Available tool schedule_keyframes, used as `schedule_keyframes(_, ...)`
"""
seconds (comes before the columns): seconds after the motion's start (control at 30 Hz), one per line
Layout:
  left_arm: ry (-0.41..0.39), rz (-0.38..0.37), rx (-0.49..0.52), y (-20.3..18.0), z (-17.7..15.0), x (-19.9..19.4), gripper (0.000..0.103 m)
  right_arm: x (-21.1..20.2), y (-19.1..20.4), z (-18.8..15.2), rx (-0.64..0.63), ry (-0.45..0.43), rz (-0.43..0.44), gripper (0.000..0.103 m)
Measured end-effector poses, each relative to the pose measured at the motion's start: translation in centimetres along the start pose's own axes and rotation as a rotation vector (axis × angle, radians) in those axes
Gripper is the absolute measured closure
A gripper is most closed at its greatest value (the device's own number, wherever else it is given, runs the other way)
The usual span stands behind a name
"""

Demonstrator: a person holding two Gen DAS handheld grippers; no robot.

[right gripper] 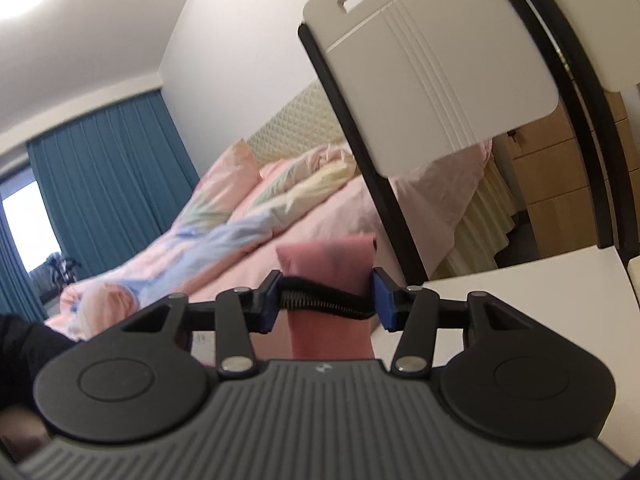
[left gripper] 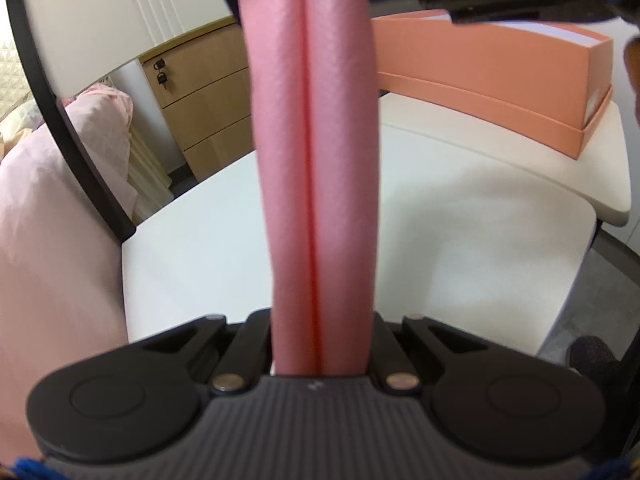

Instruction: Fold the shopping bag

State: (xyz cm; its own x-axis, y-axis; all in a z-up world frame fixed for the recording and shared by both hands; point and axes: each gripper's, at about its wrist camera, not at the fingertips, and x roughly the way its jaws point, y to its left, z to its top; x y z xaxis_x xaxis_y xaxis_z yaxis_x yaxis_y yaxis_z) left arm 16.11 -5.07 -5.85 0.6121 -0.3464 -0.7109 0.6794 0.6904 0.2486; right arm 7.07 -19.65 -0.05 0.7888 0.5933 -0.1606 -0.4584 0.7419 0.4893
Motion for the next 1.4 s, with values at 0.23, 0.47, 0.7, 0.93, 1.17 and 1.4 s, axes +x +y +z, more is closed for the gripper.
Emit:
schedule_keyframes(0.23,0.002,-0.012,0.002,-0.1,0.2,-0.1,0.098,0.6,-0.7,-0.7,0.035,0.023,-0.003,0.064)
schedule_keyframes(0.47,-0.004,-0.015,-0.017,0.2,0.0,-0.8,0.097,-0.3,-2.5,0.6,0.145,-0.018,0.037,0.055)
schedule_keyframes(0.7,0.001,-0.028,-0.016,-0.2,0.3,-0.6,0.097,-2.2,-2.4,2.0,0.137,-0.102,0.083,0.047)
schedule_keyframes(0.93,-0.029,-0.019,0.029,-0.9,0.4,-1.0,0.097,-2.7,-4.0,2.1,0.216,-0.139,0.029,0.047)
schedule_keyframes(1.17,-0.083,0.004,0.072,-1.0,0.7,-1.8,0.098,-2.4,-4.8,2.0,0.219,-0.123,-0.003,0.047)
schedule_keyframes(1.4,-0.15,0.073,0.102,-1.0,1.0,-1.9,0.098,-1.2,-6.4,0.5,0.37,-0.053,0.027,0.048)
